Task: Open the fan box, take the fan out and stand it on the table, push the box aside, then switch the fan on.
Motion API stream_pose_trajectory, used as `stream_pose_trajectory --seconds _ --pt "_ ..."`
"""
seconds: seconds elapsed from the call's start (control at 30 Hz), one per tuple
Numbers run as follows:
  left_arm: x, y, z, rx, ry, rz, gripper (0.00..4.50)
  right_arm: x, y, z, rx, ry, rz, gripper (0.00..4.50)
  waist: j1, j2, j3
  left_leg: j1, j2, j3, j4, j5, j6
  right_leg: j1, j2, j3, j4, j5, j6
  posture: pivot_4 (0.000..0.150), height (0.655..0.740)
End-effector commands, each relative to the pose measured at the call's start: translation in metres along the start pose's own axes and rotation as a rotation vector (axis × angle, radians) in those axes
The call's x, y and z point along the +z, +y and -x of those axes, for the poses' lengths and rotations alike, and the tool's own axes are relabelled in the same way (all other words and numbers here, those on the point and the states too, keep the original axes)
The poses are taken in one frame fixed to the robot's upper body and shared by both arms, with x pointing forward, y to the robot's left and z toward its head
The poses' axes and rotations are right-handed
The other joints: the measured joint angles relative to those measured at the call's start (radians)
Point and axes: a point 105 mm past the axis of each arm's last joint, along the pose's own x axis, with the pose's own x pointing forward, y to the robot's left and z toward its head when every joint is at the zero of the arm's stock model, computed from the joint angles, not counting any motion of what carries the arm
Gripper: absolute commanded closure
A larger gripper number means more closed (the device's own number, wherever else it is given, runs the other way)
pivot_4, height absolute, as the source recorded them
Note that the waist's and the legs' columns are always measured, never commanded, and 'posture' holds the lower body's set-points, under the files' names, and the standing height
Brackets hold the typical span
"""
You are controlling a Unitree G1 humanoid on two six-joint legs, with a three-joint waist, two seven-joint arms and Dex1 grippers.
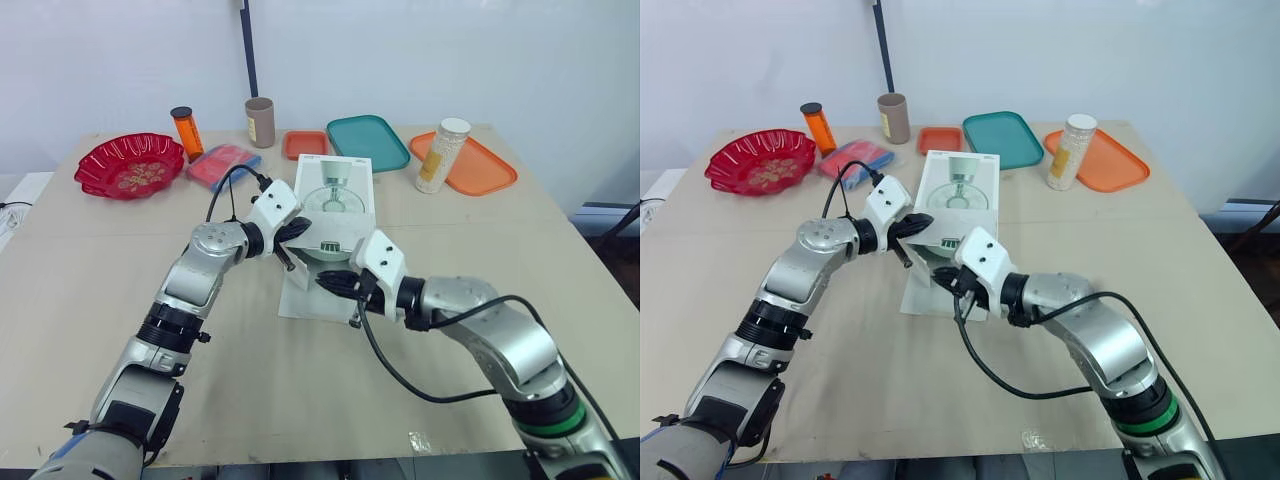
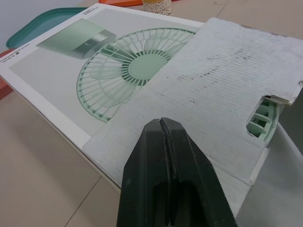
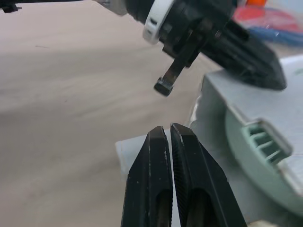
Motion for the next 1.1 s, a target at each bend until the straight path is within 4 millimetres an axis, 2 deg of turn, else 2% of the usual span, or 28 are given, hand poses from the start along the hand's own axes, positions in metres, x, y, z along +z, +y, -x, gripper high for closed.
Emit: stream_pose_trajectory --seconds 0.03,0.23,0.4,0.63,0.9,1.1 --pt "0.002 -0.002 0.001 -0.007 -0.007 -0.01 4.5 0.007 0.007 -0.006 0.002 -0.017 0.099 4.34 0.0 0.0 0.0 0.0 0.0 0.0 0.0 0.0 0.0 0.0 0.0 0.0 0.0 0.0 0.0 0.15 0.74" --pt "0.002 -0.003 0.001 -0.003 -0.009 -0.006 4.5 0.007 0.005 -0.012 -0.031 -0.011 0.15 4.34 0.0 0.0 0.0 0.0 0.0 0.0 0.0 0.0 0.0 0.0 0.0 0.0 0.0 0.0 0.0 0.15 0.74" --pt "0.003 -0.003 0.001 -0.003 -0.011 -0.007 4.5 -0.007 -0.004 -0.022 -0.071 0.089 0.304 4.34 0.0 0.0 0.0 0.0 0.0 0.0 0.0 0.0 0.0 0.0 0.0 0.0 0.0 0.0 0.0 0.15 0.74" --pt "0.003 -0.004 0.001 0.0 -0.016 -0.005 4.5 -0.021 -0.014 -0.025 -0.143 0.163 0.406 4.34 0.0 0.0 0.0 -0.001 0.0 0.0 0.0 0.0 -0.001 0.0 0.0 0.0 0.0 0.0 0.0 0.15 0.74" --pt "0.004 -0.005 -0.001 -0.003 -0.02 -0.002 4.5 -0.027 -0.023 -0.006 -0.188 0.255 0.507 4.34 0.0 0.0 0.0 -0.001 0.0 0.0 0.0 0.001 -0.001 0.0 0.0 0.0 0.0 0.0 0.0 0.15 0.74" --pt "0.004 -0.008 -0.004 -0.011 -0.026 0.004 4.5 -0.031 -0.016 0.012 -0.157 0.314 0.538 4.34 0.001 0.0 0.0 -0.001 0.0 0.0 0.001 0.001 -0.001 0.0 0.0 0.0 0.0 0.0 0.0 0.15 0.74"
